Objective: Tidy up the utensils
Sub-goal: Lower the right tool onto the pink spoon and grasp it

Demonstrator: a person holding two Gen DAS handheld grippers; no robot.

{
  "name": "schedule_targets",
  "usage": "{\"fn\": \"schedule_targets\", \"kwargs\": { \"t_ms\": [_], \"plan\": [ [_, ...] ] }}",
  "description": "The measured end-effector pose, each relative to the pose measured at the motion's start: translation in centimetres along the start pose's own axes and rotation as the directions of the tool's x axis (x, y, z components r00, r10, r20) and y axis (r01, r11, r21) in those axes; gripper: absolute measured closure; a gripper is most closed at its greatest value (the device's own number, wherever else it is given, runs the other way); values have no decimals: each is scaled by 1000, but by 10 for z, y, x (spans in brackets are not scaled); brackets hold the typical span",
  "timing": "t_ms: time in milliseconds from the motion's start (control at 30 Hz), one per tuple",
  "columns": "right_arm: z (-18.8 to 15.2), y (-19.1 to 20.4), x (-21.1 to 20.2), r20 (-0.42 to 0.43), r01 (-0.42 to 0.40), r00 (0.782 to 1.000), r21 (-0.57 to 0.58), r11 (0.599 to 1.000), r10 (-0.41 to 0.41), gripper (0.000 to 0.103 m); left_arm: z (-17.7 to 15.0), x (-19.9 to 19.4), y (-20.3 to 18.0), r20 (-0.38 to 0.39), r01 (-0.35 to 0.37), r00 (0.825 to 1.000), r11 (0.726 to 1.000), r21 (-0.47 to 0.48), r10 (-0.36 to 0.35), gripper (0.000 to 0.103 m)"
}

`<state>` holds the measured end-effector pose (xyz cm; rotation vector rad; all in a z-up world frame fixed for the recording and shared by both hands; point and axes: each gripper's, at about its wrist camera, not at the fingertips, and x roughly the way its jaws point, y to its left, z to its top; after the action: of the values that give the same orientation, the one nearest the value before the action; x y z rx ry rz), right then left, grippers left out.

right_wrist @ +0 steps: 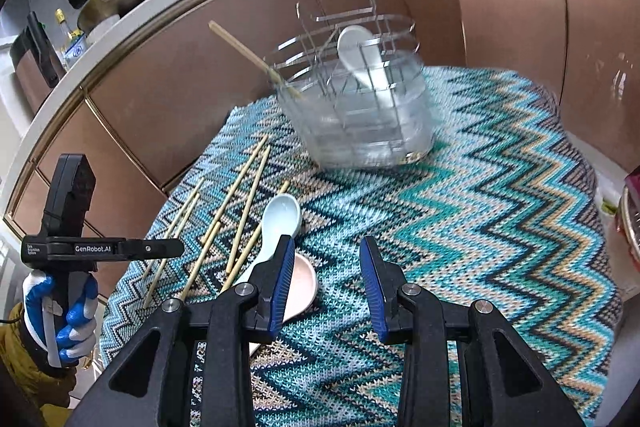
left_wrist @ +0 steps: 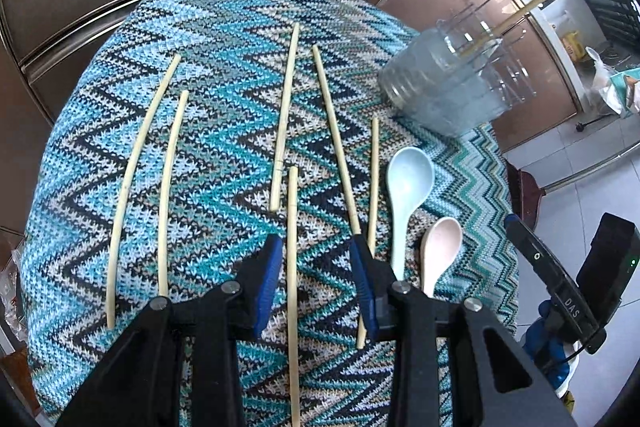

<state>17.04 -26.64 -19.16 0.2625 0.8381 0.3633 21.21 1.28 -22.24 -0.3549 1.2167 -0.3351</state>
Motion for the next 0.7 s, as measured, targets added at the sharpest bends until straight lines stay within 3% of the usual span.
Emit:
{"fn": "schedule_targets", "kwargs": {
  "t_ms": [333, 700],
  "plan": [
    [-7, -8, 27, -73, -66, 995, 16, 998, 67, 68, 9, 30, -1, -71, -56, 996, 998, 17, 58, 79],
    [-14, -9, 52, -144, -156, 977, 17, 988, 157, 69, 23, 45, -14, -92, -68, 993, 997, 47, 72, 85]
  ]
}}
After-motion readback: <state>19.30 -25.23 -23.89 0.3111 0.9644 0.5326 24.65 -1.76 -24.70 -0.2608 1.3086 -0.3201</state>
